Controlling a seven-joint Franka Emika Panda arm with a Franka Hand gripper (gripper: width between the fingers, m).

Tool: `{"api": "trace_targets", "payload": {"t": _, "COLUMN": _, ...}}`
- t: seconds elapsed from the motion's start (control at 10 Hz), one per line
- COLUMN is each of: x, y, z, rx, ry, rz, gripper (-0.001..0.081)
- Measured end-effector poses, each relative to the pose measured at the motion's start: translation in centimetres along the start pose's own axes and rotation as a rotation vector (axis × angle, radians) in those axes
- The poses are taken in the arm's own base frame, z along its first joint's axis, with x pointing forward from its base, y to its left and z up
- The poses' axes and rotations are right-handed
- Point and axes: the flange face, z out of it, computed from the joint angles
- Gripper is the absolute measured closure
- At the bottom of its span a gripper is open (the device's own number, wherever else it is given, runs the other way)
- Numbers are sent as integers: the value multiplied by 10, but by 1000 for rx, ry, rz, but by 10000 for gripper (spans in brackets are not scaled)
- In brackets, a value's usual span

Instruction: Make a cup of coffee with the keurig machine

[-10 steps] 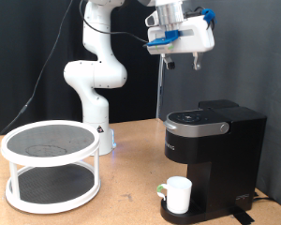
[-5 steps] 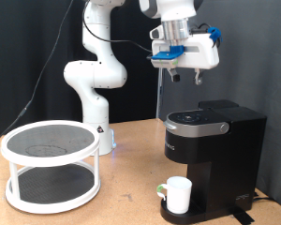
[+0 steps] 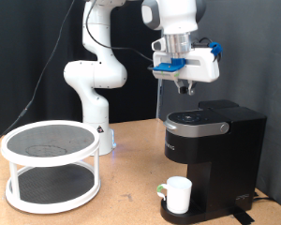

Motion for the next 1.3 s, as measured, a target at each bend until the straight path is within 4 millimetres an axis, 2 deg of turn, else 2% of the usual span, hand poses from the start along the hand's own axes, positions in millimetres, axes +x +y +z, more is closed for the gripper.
{"api": "trace_targets", "payload": {"t": 0.4, "x": 3, "y": -2, "z": 23, "rx": 49, "ry": 10, "rz": 1, "gripper": 804}}
{"api": "trace_targets", "payload": {"t": 1.3, "x": 4, "y": -11, "z": 52, "rx": 31, "ry": 13, "rz": -1, "gripper": 806}}
